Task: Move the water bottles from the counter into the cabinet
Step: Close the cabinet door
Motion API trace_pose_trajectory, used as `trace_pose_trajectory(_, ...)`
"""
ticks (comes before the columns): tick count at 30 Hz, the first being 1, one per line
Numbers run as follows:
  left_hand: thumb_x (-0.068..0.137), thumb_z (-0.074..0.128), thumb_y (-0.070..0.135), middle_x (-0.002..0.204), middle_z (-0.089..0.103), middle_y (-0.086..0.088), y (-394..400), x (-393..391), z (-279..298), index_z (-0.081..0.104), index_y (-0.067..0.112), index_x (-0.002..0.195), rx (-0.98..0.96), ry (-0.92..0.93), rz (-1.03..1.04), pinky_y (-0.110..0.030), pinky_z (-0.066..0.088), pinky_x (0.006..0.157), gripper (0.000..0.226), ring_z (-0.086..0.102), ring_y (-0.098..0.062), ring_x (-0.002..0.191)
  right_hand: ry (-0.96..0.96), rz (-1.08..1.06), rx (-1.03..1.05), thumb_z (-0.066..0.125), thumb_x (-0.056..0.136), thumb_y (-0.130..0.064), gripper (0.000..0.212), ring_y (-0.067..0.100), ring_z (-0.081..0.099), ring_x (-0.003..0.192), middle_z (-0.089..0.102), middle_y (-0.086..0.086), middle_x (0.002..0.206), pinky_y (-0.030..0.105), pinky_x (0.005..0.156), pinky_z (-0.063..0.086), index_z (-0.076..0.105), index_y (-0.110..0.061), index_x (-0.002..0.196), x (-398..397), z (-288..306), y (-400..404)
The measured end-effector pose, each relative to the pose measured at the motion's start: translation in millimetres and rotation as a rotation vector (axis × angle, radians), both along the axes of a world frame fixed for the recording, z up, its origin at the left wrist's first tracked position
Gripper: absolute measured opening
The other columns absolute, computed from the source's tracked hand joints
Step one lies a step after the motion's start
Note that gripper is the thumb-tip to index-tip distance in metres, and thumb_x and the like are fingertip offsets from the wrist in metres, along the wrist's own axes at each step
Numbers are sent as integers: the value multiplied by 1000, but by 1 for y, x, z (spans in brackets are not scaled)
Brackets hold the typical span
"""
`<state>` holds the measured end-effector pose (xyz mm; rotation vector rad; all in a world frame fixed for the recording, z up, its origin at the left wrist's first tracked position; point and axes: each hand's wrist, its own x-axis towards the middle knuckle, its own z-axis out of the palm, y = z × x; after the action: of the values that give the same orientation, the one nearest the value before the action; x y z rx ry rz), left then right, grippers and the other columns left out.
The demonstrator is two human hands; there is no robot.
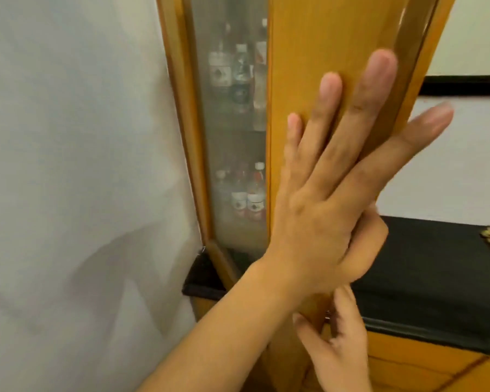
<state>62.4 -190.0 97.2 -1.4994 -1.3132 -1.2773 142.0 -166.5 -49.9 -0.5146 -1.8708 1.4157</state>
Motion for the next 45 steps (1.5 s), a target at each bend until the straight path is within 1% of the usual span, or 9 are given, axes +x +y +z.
trace_pose_trajectory(4, 73, 55, -4, 134, 48, -28, 75, 7, 0, 64, 12, 116, 76, 32, 197, -59, 10, 114, 47, 22, -40, 135, 181, -159, -258, 59, 83, 1, 58, -34, 45, 91, 51, -55, 92, 3, 71, 40, 48, -54, 98, -11, -6, 51)
trace_pose_trajectory(7, 75, 57, -3, 133, 53, -19, 131, 1, -4, 63, 19, 118, 79, 67, 327, -56, 13, 114, 49, 29, -35, 132, 312, -187, -389, 57, 81, -41, 26, -22, 50, 104, 57, -40, 108, 17, 89, 39, 51, -50, 104, -27, 4, 95)
trace_pose_trajectory(9, 74, 59, -4, 133, 55, -14, 167, -8, -6, 62, 22, 121, 107, 94, 412, -54, 13, 114, 54, 31, -32, 132, 355, -184, -397, 55, 66, -75, 54, -11, 50, 115, 56, -27, 122, 22, 96, 39, 52, -47, 112, -39, 5, 127)
trace_pose_trajectory(11, 72, 61, -4, 135, 53, -13, 198, -17, -6, 57, 22, 126, 131, 97, 462, -53, 12, 115, 60, 32, -32, 132, 384, -199, -364, 46, 61, -86, 79, 3, 50, 123, 56, -11, 131, 31, 102, 40, 50, -38, 123, -53, 4, 155)
trace_pose_trajectory(17, 85, 39, 29, 143, 32, -23, 260, -47, -8, 25, 7, 136, 70, 20, 426, -48, 9, 117, 58, 22, -36, 136, 458, -393, -256, 26, 86, -69, 58, 6, 35, 135, 35, -15, 148, 48, 110, 32, 27, -45, 139, -95, 5, 219)
trace_pose_trajectory(23, 89, 32, 26, 139, 46, -21, 298, -85, -5, 38, 1, 134, 85, 122, 522, -39, 17, 114, 52, 31, -29, 134, 467, -582, -250, 18, 84, -74, 70, -6, 20, 138, 19, -17, 153, 28, 111, 25, 15, -40, 145, -133, -3, 270)
trace_pose_trajectory(35, 94, 18, 42, 138, 50, -11, 349, -148, -9, 35, 10, 135, 19, 285, 737, -37, 21, 112, 55, 32, -23, 133, 444, -856, -80, 12, 97, -51, 49, 14, 29, 139, 35, 3, 149, 54, 112, 25, 26, -30, 140, -196, 1, 331)
trace_pose_trajectory(40, 94, 30, 37, 138, 51, -11, 344, -141, -4, 39, 10, 135, -19, 261, 722, -38, 24, 111, 50, 36, -24, 132, 387, -621, -246, 19, 98, -42, 45, 1, 37, 128, 39, -12, 141, 28, 104, 38, 33, -29, 139, -184, 1, 330)
trace_pose_trajectory(45, 92, 48, 21, 145, 39, -18, 323, -125, -4, 40, 5, 138, -116, 158, 508, -44, 16, 115, 50, 29, -31, 138, 233, -392, -267, 31, 99, -38, 35, 6, 49, 119, 52, -9, 130, 37, 103, 44, 46, -30, 130, -147, 18, 324)
